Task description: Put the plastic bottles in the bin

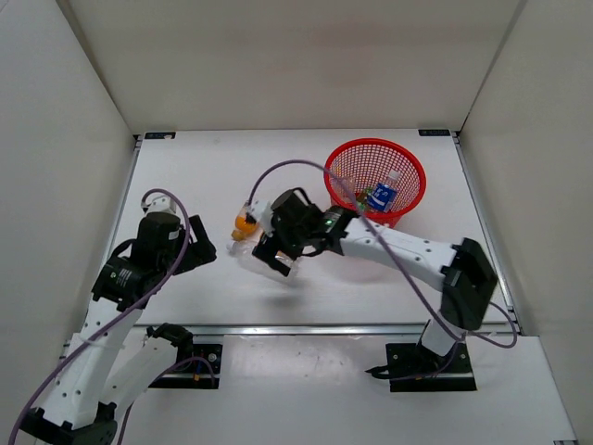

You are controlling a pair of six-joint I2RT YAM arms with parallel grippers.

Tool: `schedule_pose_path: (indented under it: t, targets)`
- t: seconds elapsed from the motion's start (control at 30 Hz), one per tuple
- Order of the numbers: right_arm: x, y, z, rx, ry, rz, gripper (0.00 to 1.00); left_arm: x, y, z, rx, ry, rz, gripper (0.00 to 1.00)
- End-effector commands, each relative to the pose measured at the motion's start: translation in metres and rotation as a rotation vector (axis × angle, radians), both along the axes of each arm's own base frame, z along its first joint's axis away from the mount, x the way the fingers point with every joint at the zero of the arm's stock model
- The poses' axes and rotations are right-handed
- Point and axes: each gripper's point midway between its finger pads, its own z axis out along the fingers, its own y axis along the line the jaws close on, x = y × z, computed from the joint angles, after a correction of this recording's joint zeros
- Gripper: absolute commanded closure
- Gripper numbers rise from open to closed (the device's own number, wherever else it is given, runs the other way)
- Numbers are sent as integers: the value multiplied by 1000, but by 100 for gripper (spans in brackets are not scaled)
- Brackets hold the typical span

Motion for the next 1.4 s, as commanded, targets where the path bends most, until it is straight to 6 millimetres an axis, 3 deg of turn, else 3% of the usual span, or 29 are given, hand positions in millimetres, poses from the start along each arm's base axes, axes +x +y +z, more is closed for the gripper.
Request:
schedule_pose_path:
  t: [0.0,0.03,0.07,0.1,0.2,0.27,0.37,0.53,0.67,0.8,0.93,0.97,1.03,1.07,1.1,1.17,1.23,1.3,1.37]
  targets:
    - [9,47,-2,40,-102,192,1,-17,3,3,-38,3,31,1]
    - [12,50,-6,38,-100,195,1,-18,2,5,-38,-4,25,1]
    - [19,55,-31,12,-72,195,1,-20,5,8,-32,-14,36,1]
    - [21,59,-28,33,-73,184,1,-23,8,9,-17,-8,43,2]
    - [28,63,-55,37,-71,181,1,-24,14,11,10,-11,54,1]
    - [34,70,-56,83,-90,166,1,-25,14,11,15,-8,48,2]
    - [31,71,-72,82,-36,158,5,-26,15,9,22,-3,50,1]
    - [6,75,-97,50,7,182,7,-24,12,8,8,-6,48,1]
    - [5,68,-118,8,-23,125,8,-22,10,13,-17,-30,50,2]
    - [2,67,-123,-22,-54,94,21,-23,5,11,-43,-22,48,1]
    - [-11,82,-83,48,-88,101,55,-21,3,9,-49,-19,45,1]
    - [-10,79,-67,73,-99,92,58,-20,2,10,-48,-19,43,1]
    - [-6,75,-18,154,-164,45,69,-18,3,13,-46,-25,48,2]
    - [-8,70,-10,166,-168,33,69,-17,4,15,-46,-32,57,2]
    - [-3,63,22,232,-204,6,69,-14,2,17,-51,-38,54,2]
    - [11,41,57,295,-238,-63,68,-13,2,22,-56,-51,59,1]
    - [22,14,105,390,-276,-133,67,-10,-2,23,-65,-51,48,1]
    - [45,-19,139,433,-333,-222,67,-7,-7,22,-83,-55,30,1]
    - [86,-71,165,473,-384,-378,67,-5,-13,10,-90,-21,19,1]
